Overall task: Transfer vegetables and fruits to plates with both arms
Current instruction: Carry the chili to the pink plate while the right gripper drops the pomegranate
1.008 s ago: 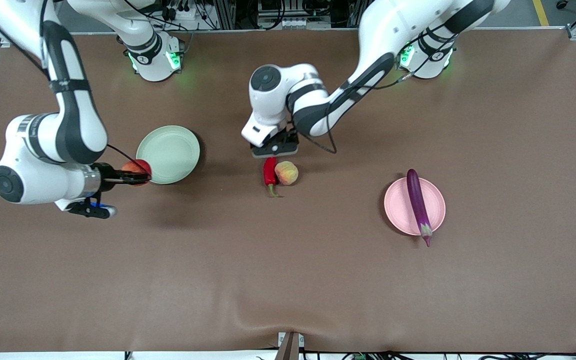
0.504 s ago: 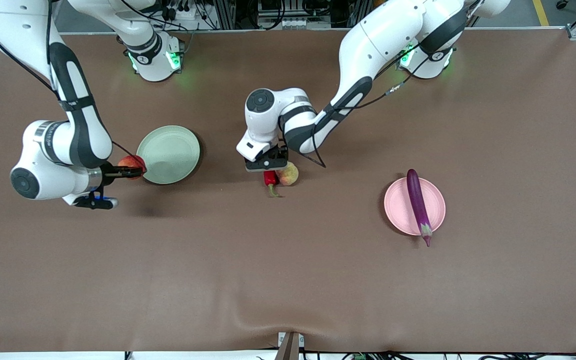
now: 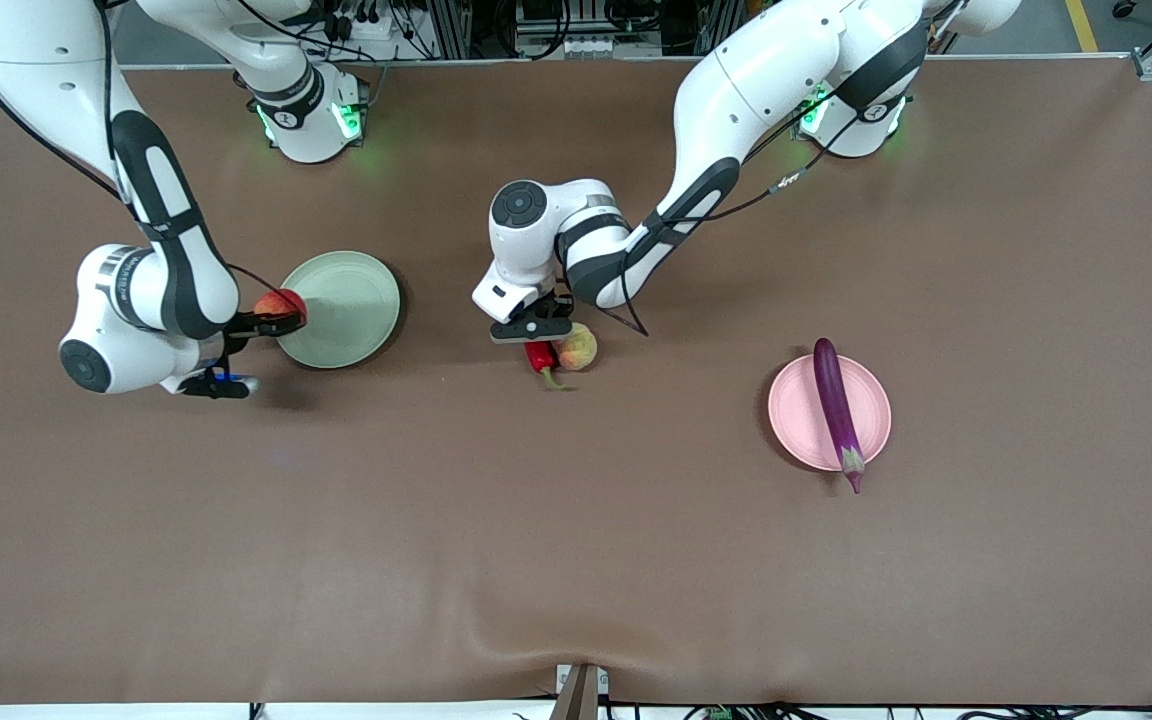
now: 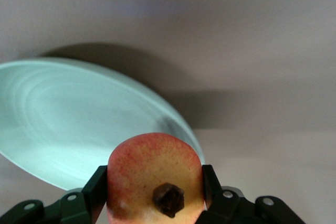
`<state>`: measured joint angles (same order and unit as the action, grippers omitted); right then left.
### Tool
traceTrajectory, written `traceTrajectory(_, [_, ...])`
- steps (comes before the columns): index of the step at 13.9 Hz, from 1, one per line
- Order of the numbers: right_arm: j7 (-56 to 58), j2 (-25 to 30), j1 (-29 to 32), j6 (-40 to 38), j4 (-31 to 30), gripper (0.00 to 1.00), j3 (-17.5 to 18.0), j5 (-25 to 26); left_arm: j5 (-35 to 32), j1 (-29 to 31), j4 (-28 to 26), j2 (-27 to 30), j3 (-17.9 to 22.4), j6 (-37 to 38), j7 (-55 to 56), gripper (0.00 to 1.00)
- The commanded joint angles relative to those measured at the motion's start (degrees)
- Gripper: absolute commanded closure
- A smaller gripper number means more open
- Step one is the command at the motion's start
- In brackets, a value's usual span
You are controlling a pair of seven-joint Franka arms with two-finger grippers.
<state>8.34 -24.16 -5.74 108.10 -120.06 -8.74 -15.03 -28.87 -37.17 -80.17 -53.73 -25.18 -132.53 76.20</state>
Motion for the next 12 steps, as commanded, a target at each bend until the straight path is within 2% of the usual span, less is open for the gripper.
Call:
traceTrajectory(1, [1.0, 0.3, -0.2, 0.1, -1.5, 0.62, 0.5, -2.1, -0.8, 0.6, 0.4, 4.4, -0.9, 5.7, 0.9, 1.00])
traceTrajectory(2, [1.8, -0.2, -0.2, 0.1, -1.7, 0.43, 0.5, -2.1, 0.5, 0.9, 0.5, 6.5, -1.1, 9.5, 0.8, 1.00])
traceTrajectory(3, [3.0, -0.4, -0.2, 0.2, -1.7, 0.14, 0.5, -2.1, 2.7, 2.1, 0.4, 9.6, -1.3, 11.7, 0.5, 1.00])
traceTrajectory(4, [3.1, -0.4, -0.1, 0.1, -1.7, 0.00, 0.5, -2.2, 4.4, 3.7, 0.2, 12.4, -1.3, 13.6, 0.2, 1.00])
traceTrajectory(7, [3.2, 1.1, 0.2, -3.0, 0.3, 0.00, 0.4, -2.1, 6.5, 12.7, -0.6, 17.2, -1.6, 18.8, -4.4, 1.00])
traceTrajectory(12, [2.7, 2.5, 2.0, -16.1, 14.9, 0.00, -0.2, -1.2, 8.9, 31.8, -6.8, 19.3, -3.0, 20.7, -22.4, 1.00])
